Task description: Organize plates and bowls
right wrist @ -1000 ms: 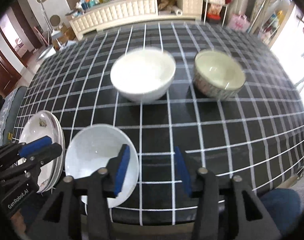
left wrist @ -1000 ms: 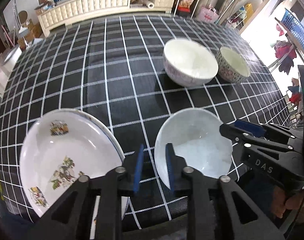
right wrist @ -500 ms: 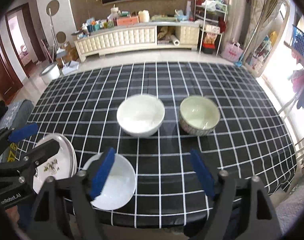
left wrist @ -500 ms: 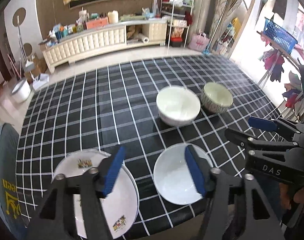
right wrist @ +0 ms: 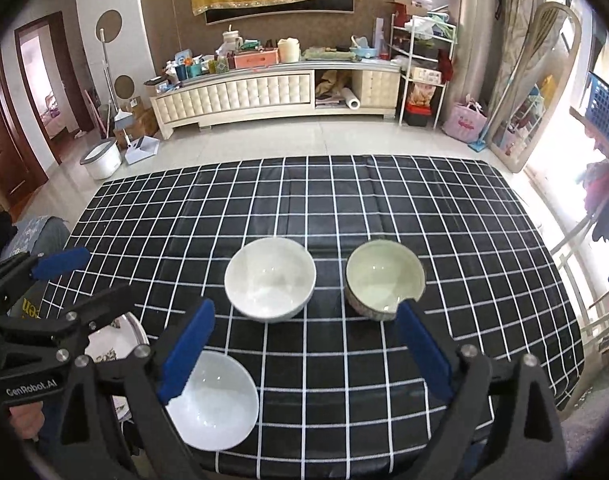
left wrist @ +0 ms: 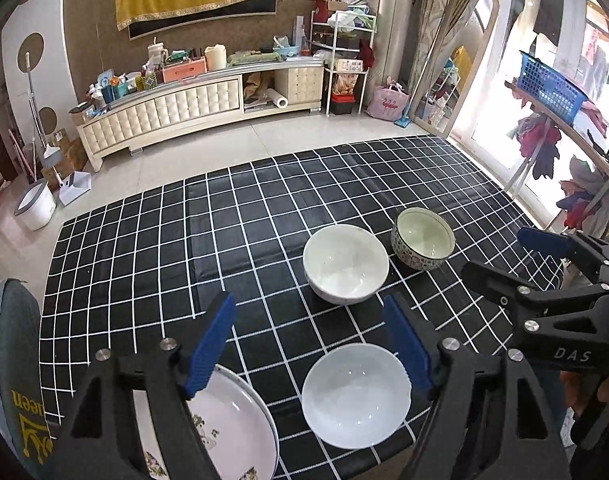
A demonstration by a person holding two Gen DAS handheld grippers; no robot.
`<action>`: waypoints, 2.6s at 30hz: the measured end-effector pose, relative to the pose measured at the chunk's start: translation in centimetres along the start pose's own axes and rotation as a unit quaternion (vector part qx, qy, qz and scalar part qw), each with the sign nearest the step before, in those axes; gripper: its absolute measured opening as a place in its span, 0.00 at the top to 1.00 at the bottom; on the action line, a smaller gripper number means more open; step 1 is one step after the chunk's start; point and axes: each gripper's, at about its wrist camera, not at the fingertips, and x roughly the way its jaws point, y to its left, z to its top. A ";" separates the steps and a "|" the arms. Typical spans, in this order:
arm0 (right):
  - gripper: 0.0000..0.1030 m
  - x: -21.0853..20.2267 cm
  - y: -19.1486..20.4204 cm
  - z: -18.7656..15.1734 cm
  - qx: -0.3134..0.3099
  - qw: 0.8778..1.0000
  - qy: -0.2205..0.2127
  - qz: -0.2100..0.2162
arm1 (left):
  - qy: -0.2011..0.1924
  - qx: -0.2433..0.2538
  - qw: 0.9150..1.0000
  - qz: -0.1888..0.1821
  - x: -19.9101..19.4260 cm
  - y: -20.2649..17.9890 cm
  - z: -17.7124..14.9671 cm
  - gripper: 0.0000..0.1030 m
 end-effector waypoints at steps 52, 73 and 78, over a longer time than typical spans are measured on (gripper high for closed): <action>0.90 18.1 -1.9 0.4 -0.011 0.985 0.166 0.043 | 0.205 -0.007 0.977 -0.065 21.0 2.4 2.6 0.81; 0.92 11.2 -1.0 1.2 0.021 0.991 0.122 0.058 | 0.170 0.007 0.985 -0.042 16.3 0.4 3.2 0.92; 0.92 8.5 -0.2 0.6 0.014 0.992 0.110 0.059 | 0.152 0.004 0.988 -0.038 13.5 0.3 2.9 0.92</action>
